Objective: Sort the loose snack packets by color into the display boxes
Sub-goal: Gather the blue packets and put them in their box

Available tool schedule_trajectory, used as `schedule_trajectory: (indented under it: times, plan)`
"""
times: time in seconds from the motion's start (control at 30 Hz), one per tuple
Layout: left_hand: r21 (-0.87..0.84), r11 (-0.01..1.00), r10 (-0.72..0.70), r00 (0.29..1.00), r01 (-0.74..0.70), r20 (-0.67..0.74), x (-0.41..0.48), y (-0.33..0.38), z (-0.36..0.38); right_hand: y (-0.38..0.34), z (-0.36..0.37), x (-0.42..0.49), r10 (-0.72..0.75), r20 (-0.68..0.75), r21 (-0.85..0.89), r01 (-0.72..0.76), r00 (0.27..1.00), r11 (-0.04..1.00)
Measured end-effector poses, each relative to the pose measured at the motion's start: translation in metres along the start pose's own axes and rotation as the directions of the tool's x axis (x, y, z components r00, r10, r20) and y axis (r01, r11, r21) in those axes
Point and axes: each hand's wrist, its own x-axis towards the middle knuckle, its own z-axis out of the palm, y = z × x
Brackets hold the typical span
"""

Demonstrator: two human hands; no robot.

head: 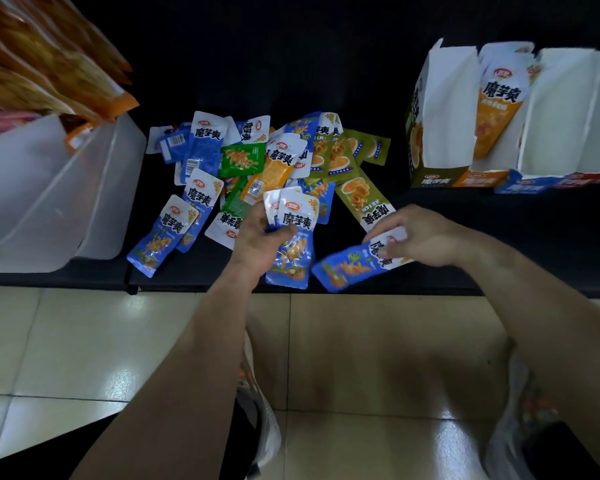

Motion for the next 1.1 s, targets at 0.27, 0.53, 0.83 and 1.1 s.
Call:
schedule_trajectory:
  times: [0.27,0.53,0.83,1.1]
  plan:
    - [0.001,1.0,0.019,0.967,-0.019,0.253,-0.015,0.009,0.021,-0.036,0.017,0.04,-0.046,-0.265,0.008,0.049,0.963,0.999]
    - [-0.052,0.998,-0.033,0.971,0.047,0.235,-0.012,0.004,0.021,-0.046,0.039,0.071,0.042,-0.374,0.233,0.05,0.926,0.971]
    - [0.03,0.997,-0.074,0.994,0.072,0.083,0.003,-0.017,0.009,-0.042,0.065,0.087,0.045,-0.554,0.228,0.099,0.831,0.969]
    - [-0.031,0.996,-0.088,0.988,0.084,-0.125,0.009,-0.013,-0.018,-0.006,0.09,0.062,-0.219,-0.36,-0.543,-0.013,0.907,0.839]
